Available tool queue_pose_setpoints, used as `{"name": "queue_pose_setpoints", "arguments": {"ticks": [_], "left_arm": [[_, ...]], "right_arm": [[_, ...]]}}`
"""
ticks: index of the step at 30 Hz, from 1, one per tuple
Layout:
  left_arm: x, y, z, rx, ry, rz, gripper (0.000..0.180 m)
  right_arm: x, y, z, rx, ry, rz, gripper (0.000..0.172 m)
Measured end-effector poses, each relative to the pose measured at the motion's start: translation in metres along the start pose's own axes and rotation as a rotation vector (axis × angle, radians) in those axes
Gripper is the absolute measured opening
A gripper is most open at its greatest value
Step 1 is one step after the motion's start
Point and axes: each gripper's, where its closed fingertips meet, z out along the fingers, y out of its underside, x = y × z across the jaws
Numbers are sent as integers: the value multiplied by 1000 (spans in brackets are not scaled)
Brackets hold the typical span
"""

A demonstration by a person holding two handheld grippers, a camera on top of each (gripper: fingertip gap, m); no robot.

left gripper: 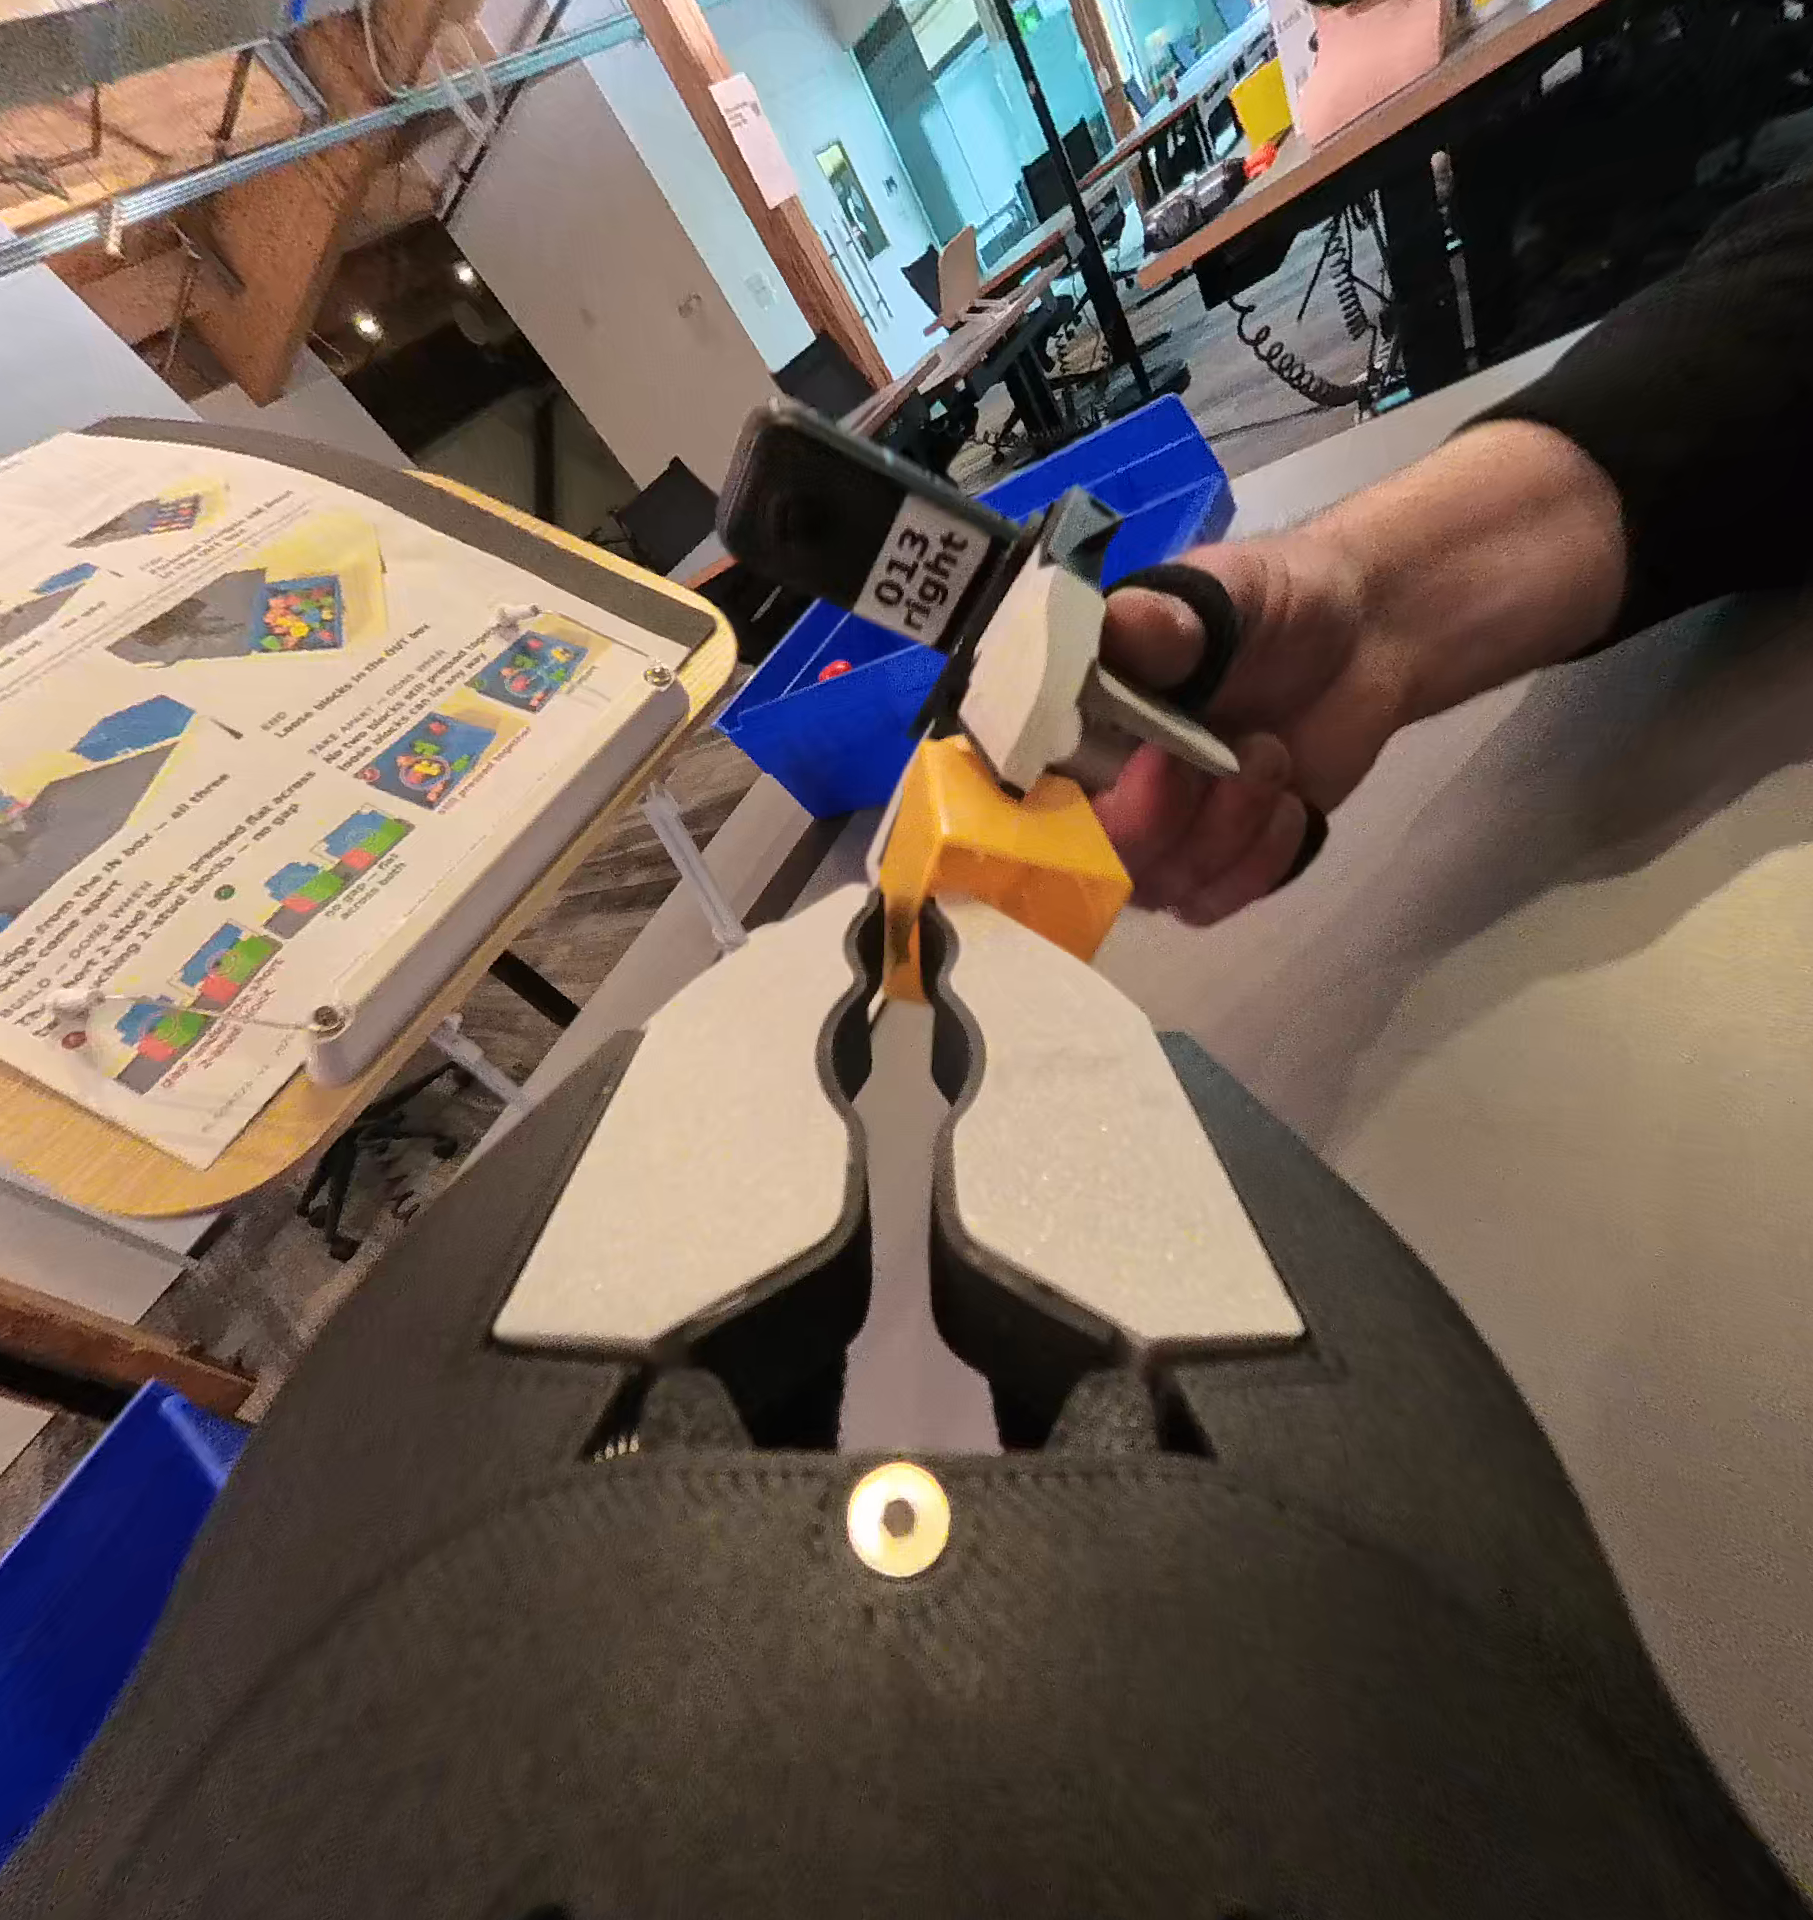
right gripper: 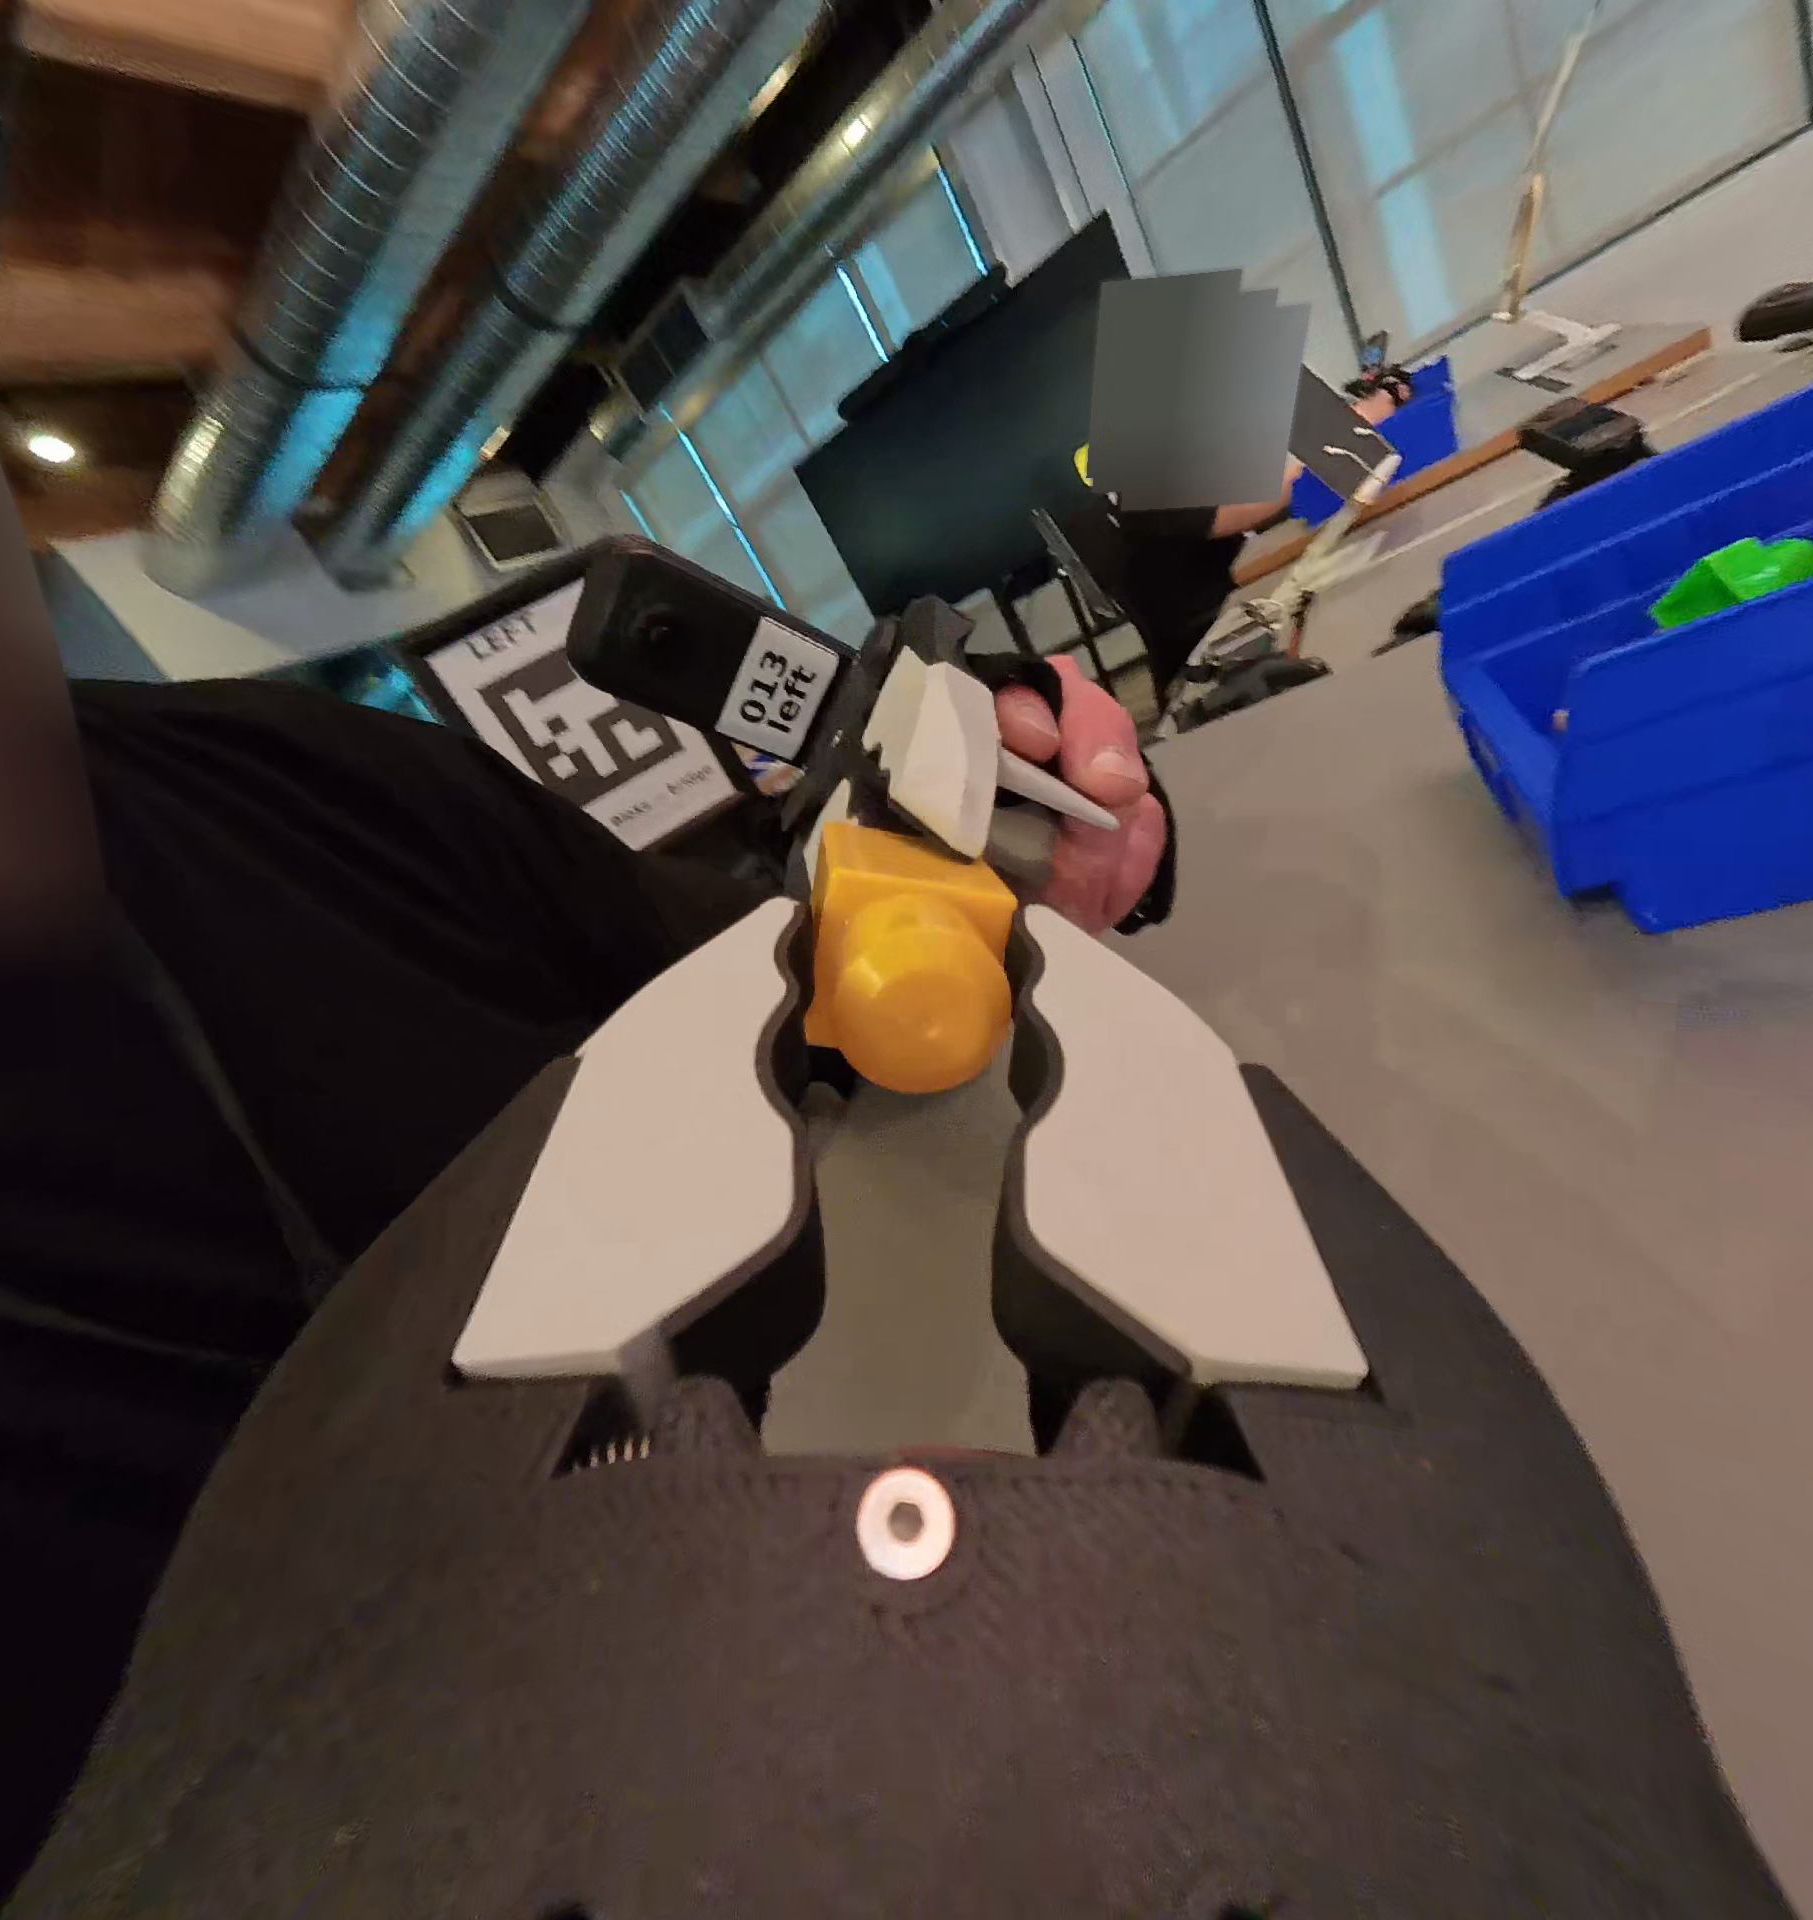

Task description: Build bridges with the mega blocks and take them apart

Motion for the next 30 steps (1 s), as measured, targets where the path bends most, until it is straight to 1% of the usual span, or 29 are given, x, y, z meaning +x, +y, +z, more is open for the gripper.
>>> {"name": "queue_pose_setpoints", "arguments": {"ticks": [2,3,5,7,9,10,11,12,13,15,17,18,20,22,24,28,30], "left_arm": [[-10,3,-11,-12,-19,3,13],[-19,10,-18,-48,-34,4,16],[-44,29,-34,-131,-93,12,15],[-76,49,-50,-228,-157,-14,14],[-109,75,-63,-345,-200,-45,17],[-126,88,-69,-401,-225,-51,18],[-137,103,-71,-462,-211,-59,21],[-151,119,-73,-539,-222,-52,28],[-163,136,-74,-615,-234,-25,33],[-181,170,-75,-761,-215,62,36],[-192,202,-77,-910,-168,143,42],[-193,213,-74,-950,-122,170,42],[-197,227,-65,-975,-67,221,43],[-201,241,-59,-1012,-18,220,50],[-208,250,-55,-1033,8,220,54],[-212,273,-54,-1108,84,215,58],[-212,281,-52,-1124,113,230,48]], "right_arm": [[9,-2,-10,-74,100,-41,36],[15,1,-17,-155,162,-90,36],[30,16,-34,-378,298,-177,36],[49,36,-56,-645,456,-285,36],[60,52,-73,-871,549,-392,36],[63,58,-76,-956,564,-432,36],[64,65,-77,-1031,569,-460,36],[67,71,-77,-1101,580,-488,36],[70,77,-78,-1170,585,-515,36],[74,92,-76,-1278,573,-544,36],[77,105,-73,-1345,555,-550,36],[77,108,-68,-1342,536,-549,36],[76,111,-62,-1336,509,-535,36],[76,110,-63,-1347,507,-540,37],[76,107,-60,-1316,508,-533,51],[75,99,-65,-1289,523,-530,52],[73,97,-65,-1277,520,-524,50]]}}
